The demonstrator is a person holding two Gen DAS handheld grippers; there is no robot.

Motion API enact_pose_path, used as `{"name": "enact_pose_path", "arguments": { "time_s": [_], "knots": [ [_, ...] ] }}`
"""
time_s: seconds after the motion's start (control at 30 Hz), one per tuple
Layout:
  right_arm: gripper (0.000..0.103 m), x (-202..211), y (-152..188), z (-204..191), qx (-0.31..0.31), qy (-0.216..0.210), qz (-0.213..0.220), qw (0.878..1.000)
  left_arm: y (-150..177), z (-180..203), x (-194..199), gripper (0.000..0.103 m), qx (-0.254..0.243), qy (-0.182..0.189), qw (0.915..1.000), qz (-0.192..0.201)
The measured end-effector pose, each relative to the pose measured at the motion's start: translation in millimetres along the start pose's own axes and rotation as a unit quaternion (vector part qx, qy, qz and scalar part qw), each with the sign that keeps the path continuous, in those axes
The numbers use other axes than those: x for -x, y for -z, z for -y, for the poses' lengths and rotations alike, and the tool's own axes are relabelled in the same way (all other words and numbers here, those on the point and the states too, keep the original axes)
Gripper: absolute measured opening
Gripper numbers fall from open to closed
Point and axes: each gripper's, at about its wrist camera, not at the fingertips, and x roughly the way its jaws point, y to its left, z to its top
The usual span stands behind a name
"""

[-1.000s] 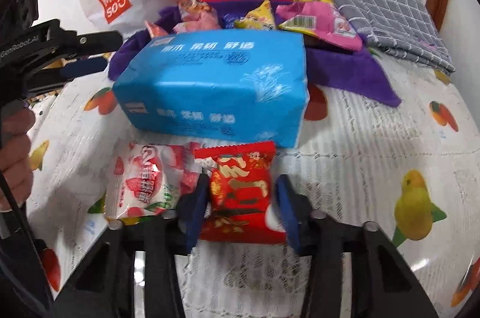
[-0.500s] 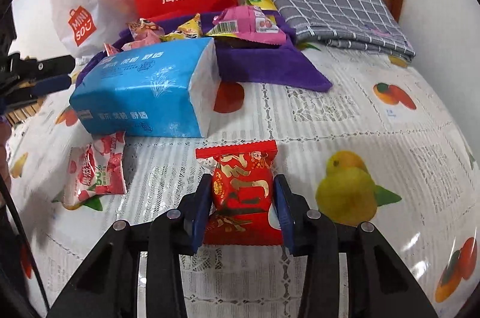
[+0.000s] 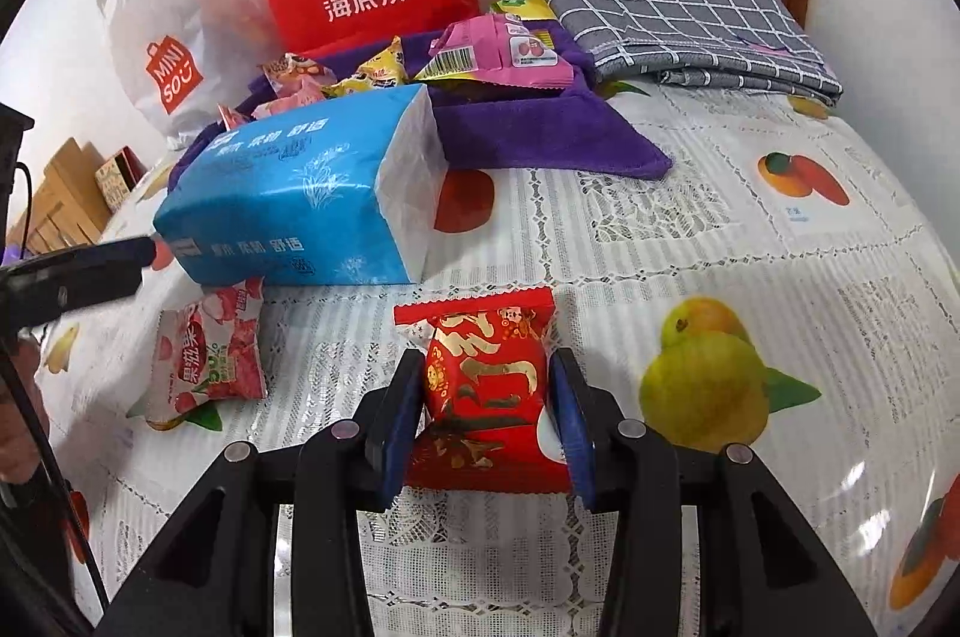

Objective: Organize snacks
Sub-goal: 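Grasp the strawberry candy bag with the left tool while the right tool holds the red snack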

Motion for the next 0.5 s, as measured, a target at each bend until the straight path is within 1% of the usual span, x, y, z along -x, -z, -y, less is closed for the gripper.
{"name": "enact_pose_path", "arguments": {
  "time_s": [0.1, 0.17, 0.2, 0.27, 0.3, 0.37, 0.4, 0.5],
  "knots": [
    [0.043, -0.1, 0.1, -0.2, 0.001, 0.001, 0.000, 1.000, 3.9, 10.8, -6.7, 0.059, -0.016, 0.008, 0.9998, -0.013],
    [0.043, 0.0, 0.1, 0.2, 0.000, -0.001, 0.000, 1.000, 5.4, 13.9, -14.1, 0.059, -0.012, 0.018, 0.9995, -0.021],
    [0.043, -0.1, -0.1, 0.7, -0.001, -0.002, 0.000, 1.000, 6.5, 14.8, -21.8, 0.059, -0.009, 0.019, 0.9991, -0.036],
    [0.043, -0.1, -0.1, 1.1, -0.002, -0.003, 0.000, 1.000, 8.4, 16.6, -26.7, 0.059, -0.013, 0.004, 0.9991, -0.041],
    [0.043, -0.2, -0.1, 1.1, -0.001, -0.003, 0.000, 1.000, 9.8, 17.8, -28.3, 0.059, -0.017, 0.005, 0.9987, -0.048],
    [0.043, -0.1, -0.3, 1.5, -0.001, -0.003, 0.000, 1.000, 11.7, 20.4, -30.1, 0.059, -0.024, 0.023, 0.9975, -0.062],
    [0.043, -0.2, -0.1, 1.4, -0.002, -0.004, 0.000, 1.000, 12.8, 22.8, -30.3, 0.059, -0.031, 0.025, 0.9971, -0.066],
    [0.043, 0.0, 0.0, 2.2, -0.004, -0.005, 0.001, 1.000, 16.3, 30.5, -32.9, 0.059, -0.052, 0.010, 0.9963, -0.068]
  ]
}}
